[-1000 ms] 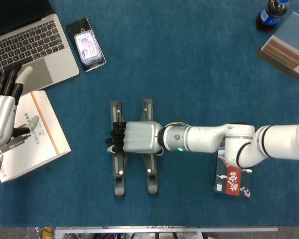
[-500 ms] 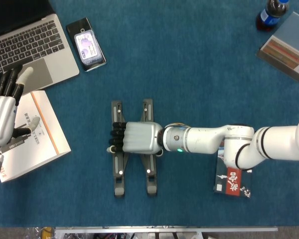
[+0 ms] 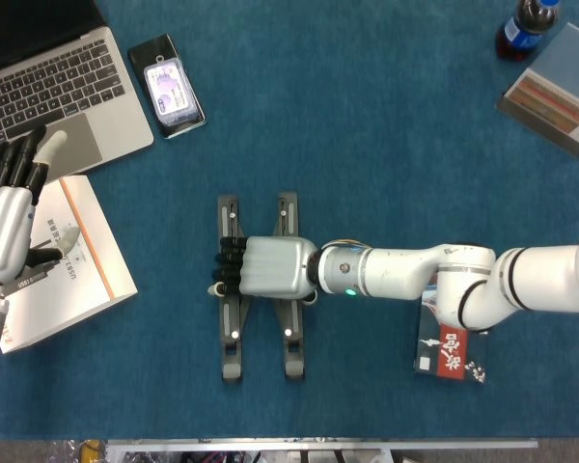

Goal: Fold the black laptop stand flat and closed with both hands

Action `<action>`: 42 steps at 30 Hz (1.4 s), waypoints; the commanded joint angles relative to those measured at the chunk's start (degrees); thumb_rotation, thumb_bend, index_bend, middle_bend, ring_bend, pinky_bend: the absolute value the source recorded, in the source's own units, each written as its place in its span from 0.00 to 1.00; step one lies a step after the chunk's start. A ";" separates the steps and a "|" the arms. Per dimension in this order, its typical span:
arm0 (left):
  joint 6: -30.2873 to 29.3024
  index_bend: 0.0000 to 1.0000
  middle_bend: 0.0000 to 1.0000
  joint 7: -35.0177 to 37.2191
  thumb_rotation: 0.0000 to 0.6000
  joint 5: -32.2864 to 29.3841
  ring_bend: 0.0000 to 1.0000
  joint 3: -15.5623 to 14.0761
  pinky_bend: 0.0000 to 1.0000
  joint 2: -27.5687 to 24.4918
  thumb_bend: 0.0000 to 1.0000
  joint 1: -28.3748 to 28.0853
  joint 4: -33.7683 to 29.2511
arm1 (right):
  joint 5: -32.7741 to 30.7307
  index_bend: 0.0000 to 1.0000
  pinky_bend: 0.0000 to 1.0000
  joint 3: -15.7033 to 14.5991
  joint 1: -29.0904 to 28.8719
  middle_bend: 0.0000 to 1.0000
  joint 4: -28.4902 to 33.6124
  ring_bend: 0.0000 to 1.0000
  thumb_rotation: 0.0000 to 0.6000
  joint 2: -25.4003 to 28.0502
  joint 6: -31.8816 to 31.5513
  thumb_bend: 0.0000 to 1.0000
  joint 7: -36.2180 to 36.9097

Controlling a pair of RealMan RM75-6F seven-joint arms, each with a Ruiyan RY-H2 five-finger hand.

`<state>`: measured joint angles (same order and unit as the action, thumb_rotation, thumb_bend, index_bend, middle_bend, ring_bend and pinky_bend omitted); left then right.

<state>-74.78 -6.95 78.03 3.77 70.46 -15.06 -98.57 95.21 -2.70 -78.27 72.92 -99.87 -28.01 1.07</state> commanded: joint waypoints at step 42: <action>0.93 0.00 0.00 0.92 1.00 0.22 0.00 0.02 0.00 0.63 0.25 -0.26 0.39 | 1.11 0.16 0.00 -1.27 2.66 0.65 0.57 0.33 1.00 1.47 -4.29 0.12 1.88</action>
<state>-73.84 -6.03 78.25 3.79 71.09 -15.33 -98.18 96.29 -3.95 -75.65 73.49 -98.41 -32.29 2.93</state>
